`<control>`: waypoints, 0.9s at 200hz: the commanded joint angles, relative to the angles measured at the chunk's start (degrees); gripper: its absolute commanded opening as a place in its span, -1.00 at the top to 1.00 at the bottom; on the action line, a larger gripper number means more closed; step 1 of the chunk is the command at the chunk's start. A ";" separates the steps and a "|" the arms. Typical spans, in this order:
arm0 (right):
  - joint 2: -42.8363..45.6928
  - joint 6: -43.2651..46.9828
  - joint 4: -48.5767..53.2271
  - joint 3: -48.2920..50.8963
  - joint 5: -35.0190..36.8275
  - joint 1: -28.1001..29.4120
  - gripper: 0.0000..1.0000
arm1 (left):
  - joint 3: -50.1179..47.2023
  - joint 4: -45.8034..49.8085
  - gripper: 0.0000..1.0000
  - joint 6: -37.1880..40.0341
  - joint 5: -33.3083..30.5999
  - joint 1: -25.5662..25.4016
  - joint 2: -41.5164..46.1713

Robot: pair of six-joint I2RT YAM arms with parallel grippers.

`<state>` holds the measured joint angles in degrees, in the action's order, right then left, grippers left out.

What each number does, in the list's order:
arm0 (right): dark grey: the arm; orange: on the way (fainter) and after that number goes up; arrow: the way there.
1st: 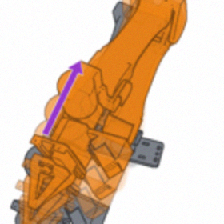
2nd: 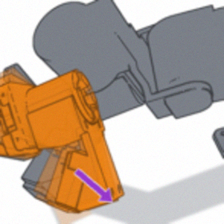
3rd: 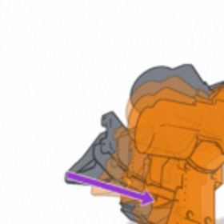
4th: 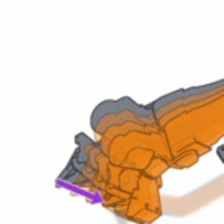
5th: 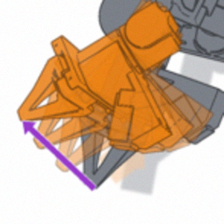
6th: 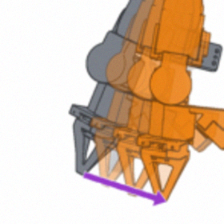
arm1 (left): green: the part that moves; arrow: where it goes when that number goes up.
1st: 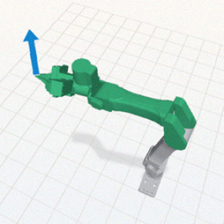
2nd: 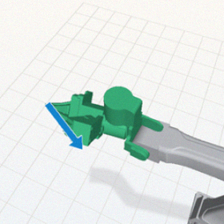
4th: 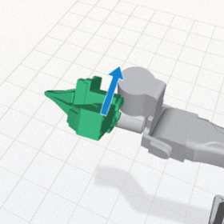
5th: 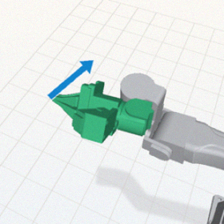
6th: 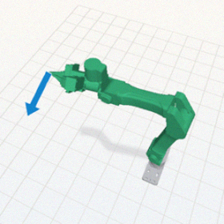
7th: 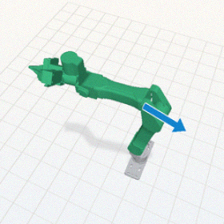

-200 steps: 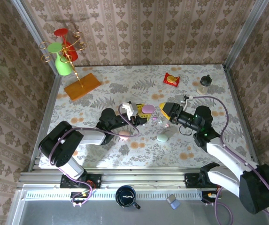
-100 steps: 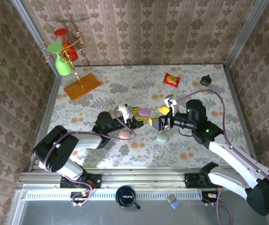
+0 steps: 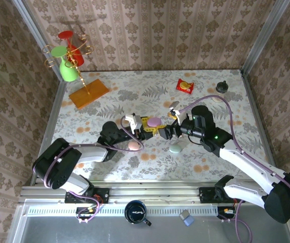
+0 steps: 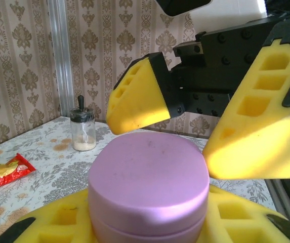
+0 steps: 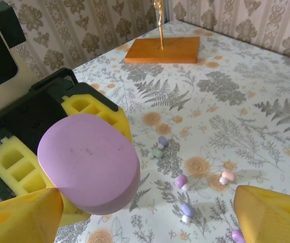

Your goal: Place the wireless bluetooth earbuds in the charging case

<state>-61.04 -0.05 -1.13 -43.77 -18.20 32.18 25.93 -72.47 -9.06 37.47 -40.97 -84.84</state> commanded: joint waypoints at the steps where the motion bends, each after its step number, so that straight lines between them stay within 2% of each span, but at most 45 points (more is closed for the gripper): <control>1: 0.40 -0.81 -5.10 -0.44 5.34 0.25 -0.75 | -0.80 -1.36 0.47 0.27 2.20 0.19 0.96; 115: -5.23 -5.11 -5.88 -7.18 6.23 0.16 -0.73 | -1.15 -1.36 0.47 0.80 0.36 0.25 1.43; 151: -1.79 -7.26 -7.61 -4.79 2.78 0.16 -0.73 | -1.32 -1.36 0.50 -0.68 -0.19 0.93 1.68; 170: 1.44 -11.79 -8.93 -2.36 2.41 -0.63 -0.74 | -1.57 -1.36 0.51 -0.43 -0.21 1.34 2.04; 180: 3.10 -15.02 -9.69 -0.99 2.95 -1.64 -0.74 | -1.83 -1.36 0.51 -0.20 -2.33 1.63 2.30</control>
<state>-62.54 -7.90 -7.64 -47.37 -14.22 32.08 25.08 -72.07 -9.04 37.08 -40.27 -84.58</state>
